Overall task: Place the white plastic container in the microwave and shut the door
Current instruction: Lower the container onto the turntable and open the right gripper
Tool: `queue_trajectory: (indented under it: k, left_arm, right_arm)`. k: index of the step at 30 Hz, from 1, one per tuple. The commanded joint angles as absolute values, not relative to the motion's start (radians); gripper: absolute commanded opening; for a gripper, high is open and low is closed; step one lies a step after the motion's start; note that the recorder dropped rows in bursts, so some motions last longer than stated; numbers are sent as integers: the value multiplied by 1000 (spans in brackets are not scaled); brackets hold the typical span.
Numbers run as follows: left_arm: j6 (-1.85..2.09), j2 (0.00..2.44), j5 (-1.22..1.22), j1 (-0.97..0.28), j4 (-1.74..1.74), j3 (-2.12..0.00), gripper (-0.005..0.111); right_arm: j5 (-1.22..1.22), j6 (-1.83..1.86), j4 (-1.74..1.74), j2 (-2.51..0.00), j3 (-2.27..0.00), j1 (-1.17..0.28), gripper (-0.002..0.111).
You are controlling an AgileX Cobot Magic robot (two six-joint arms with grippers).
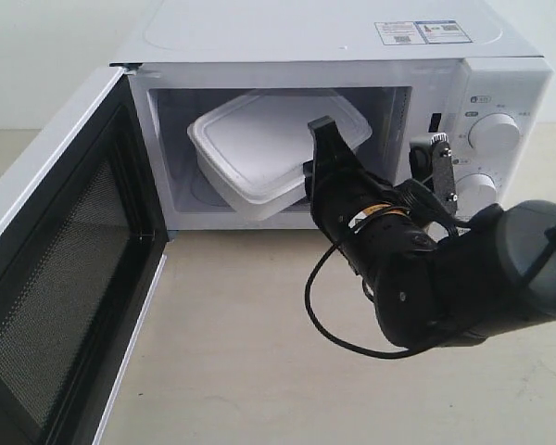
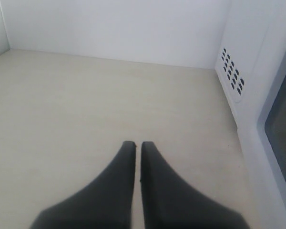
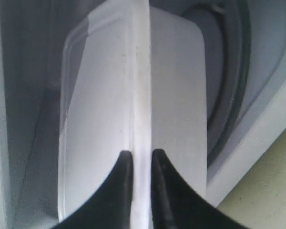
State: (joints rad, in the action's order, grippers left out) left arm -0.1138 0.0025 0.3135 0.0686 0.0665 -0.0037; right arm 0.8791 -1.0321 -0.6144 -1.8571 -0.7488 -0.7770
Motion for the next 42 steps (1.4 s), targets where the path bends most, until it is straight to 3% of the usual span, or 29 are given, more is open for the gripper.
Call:
queue_trajectory:
  k: [1,15,42]
  left_arm:
    - [-112,0,311,68,67,0,4]
    - [-112,0,311,68,67,0,4]
    - [-112,0,311,68,67,0,4]
  right_arm:
    - [911,-1007,-642,-1871,-790,-777,0]
    - [876,-928,-698,-1943,-899,-777,0]
    - [912,-853,-778,-1947,-901,-766,0]
